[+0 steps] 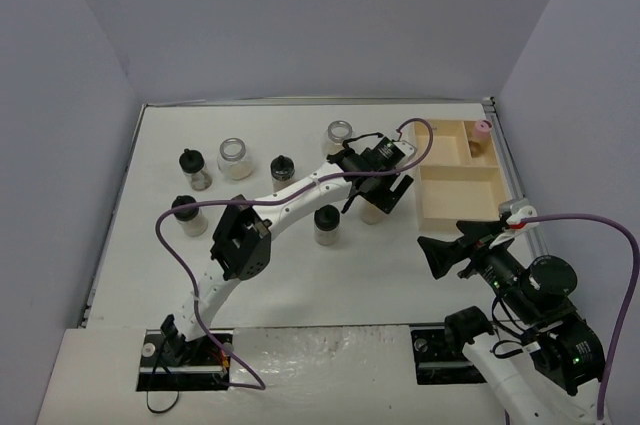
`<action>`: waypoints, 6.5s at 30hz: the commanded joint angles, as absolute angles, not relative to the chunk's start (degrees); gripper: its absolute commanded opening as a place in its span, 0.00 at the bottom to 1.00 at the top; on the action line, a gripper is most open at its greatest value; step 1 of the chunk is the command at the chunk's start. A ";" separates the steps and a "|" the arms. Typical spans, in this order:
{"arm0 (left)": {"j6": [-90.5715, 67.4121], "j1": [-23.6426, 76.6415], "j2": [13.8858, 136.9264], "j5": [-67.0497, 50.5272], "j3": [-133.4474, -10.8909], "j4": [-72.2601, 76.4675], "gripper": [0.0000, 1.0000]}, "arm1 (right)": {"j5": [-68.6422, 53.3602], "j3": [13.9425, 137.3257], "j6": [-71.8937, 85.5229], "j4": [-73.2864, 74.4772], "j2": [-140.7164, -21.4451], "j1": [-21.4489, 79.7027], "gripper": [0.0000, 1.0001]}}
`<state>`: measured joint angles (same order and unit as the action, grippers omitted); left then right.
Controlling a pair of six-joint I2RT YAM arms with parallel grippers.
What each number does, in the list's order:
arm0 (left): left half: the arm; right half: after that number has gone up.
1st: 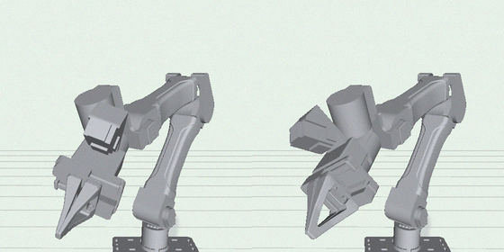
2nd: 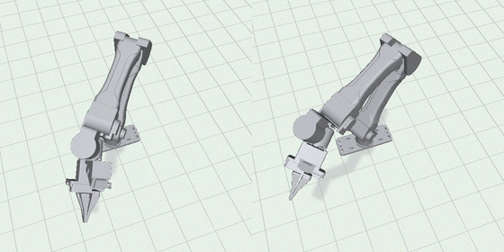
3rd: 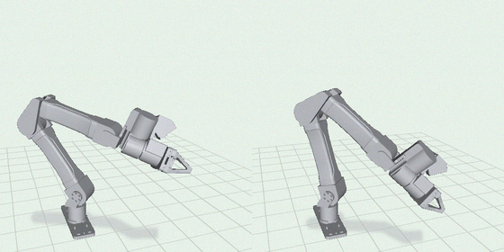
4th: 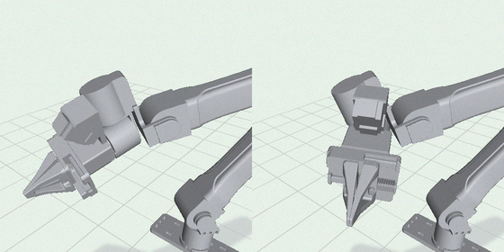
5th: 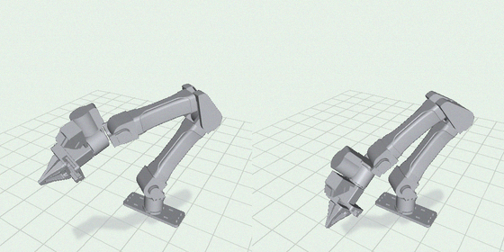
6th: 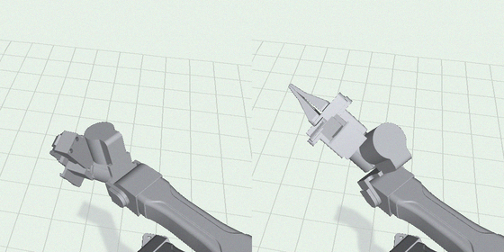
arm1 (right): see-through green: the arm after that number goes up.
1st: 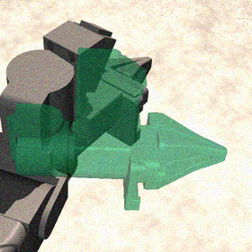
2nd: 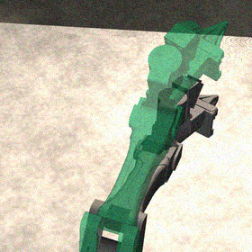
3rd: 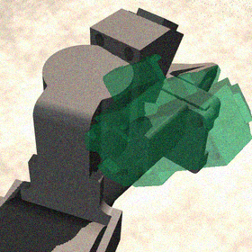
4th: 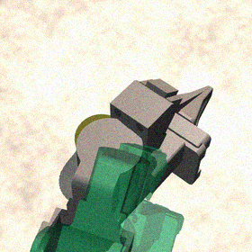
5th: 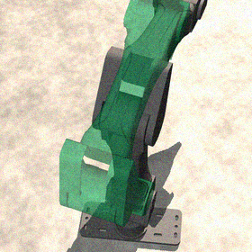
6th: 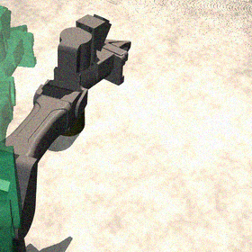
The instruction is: Organize the condiment bottles
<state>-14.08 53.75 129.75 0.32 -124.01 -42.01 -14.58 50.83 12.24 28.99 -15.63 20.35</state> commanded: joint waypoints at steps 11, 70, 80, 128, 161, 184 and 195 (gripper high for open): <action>-17.92 49.32 109.28 5.31 -119.40 -38.79 0.96 | -12.72 56.55 12.18 26.15 -29.39 20.53 1.00; -21.79 31.11 32.52 33.30 -52.29 -42.01 0.97 | 9.36 54.75 17.46 1.68 -83.45 29.16 0.23; -21.62 30.94 32.70 32.88 -52.47 -42.37 0.97 | 11.36 71.85 11.01 13.19 -77.66 17.24 0.00; -21.18 29.00 32.54 29.88 -52.03 -41.84 0.97 | 4.27 95.32 11.07 11.78 -111.45 -15.12 0.63; -20.48 28.39 32.61 28.59 -51.59 -40.78 0.97 | -12.89 56.84 4.29 7.13 -66.44 39.38 1.00; -20.60 28.30 33.93 29.22 -51.77 -41.34 0.97 | -2.20 60.52 1.55 -1.90 -86.12 46.28 0.87; -20.48 28.30 33.58 28.74 -51.69 -41.13 0.97 | -1.14 61.61 1.85 -2.37 -89.84 47.29 0.68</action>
<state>-21.23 28.73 32.88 28.34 -50.78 -43.53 -2.85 58.78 1.85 0.49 -89.50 46.62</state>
